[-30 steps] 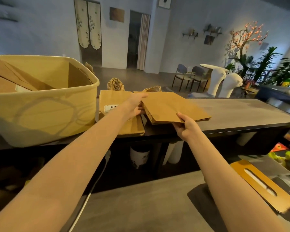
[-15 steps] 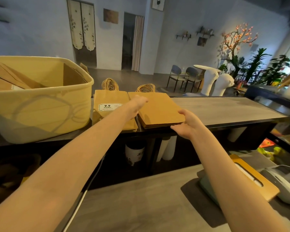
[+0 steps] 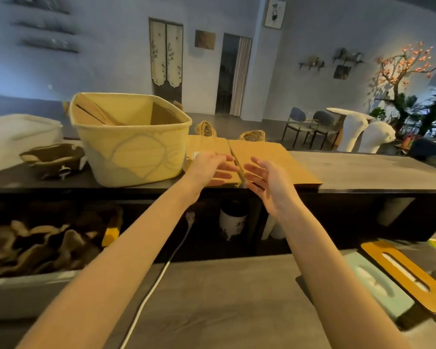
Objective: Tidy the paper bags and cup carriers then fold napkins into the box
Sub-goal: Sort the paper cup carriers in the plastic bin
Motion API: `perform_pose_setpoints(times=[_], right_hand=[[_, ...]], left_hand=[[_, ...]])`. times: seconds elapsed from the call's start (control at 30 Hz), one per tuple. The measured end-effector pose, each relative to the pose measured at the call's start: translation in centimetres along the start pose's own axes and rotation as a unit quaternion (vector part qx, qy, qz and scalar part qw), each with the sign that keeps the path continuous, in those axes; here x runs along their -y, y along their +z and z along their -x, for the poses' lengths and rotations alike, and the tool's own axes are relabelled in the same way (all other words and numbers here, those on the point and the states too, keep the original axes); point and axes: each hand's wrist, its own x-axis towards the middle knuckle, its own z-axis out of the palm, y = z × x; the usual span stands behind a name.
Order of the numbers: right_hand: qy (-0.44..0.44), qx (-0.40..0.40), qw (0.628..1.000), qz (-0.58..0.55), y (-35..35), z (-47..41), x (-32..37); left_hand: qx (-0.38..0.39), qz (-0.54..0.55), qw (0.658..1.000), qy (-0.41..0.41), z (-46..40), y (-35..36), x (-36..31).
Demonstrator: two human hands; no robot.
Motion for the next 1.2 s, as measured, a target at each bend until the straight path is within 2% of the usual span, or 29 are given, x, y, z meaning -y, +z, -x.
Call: perform_pose_setpoints(times=[0.13, 0.27, 0.37, 0.47, 0.63, 0.73, 0.9, 1.0, 1.1, 1.2], right_hand=[[-0.03, 0.033, 0.997, 0.062, 4.8, 1.7, -2.0], [-0.128, 0.067, 0.977, 0.155, 10.7, 3.5, -5.6], [-0.156, 0.097, 0.965, 0.189, 15.1, 4.7, -8.6], [-0.145, 0.113, 0.959, 0.215, 19.0, 6.0, -11.5], [-0.075, 0.137, 0.952, 0.263, 23.6, 6.7, -15.9], [-0.05, 0.109, 0.939, 0.322, 25.2, 6.4, -18.2], [-0.026, 0.05, 0.886, 0.46, 26.4, 6.6, -21.1], [-0.011, 0.062, 0.875, 0.479, 26.3, 6.5, -22.0], [0.004, 0.076, 0.871, 0.486, 26.3, 6.2, -22.4], [0.013, 0.076, 0.865, 0.495, 26.3, 5.7, -22.7]], left_hand=[[-0.073, 0.006, 0.997, -0.011, 4.6, -4.4, 1.3], [-0.158, 0.021, 0.986, -0.046, 9.0, -10.7, 3.2], [-0.215, 0.015, 0.974, -0.07, 12.0, -15.6, 4.5], [-0.259, 0.008, 0.962, -0.084, 15.0, -20.3, 5.9], [-0.322, 0.018, 0.936, -0.144, 18.8, -26.8, 9.3], [-0.37, 0.035, 0.908, -0.195, 20.0, -29.5, 11.9], [-0.409, 0.026, 0.876, -0.255, 20.8, -33.1, 17.1], [-0.426, -0.03, 0.86, -0.278, 20.4, -34.4, 18.8], [-0.459, -0.145, 0.824, -0.299, 20.2, -35.5, 19.0], [-0.459, -0.249, 0.79, -0.323, 20.2, -36.6, 19.3]])
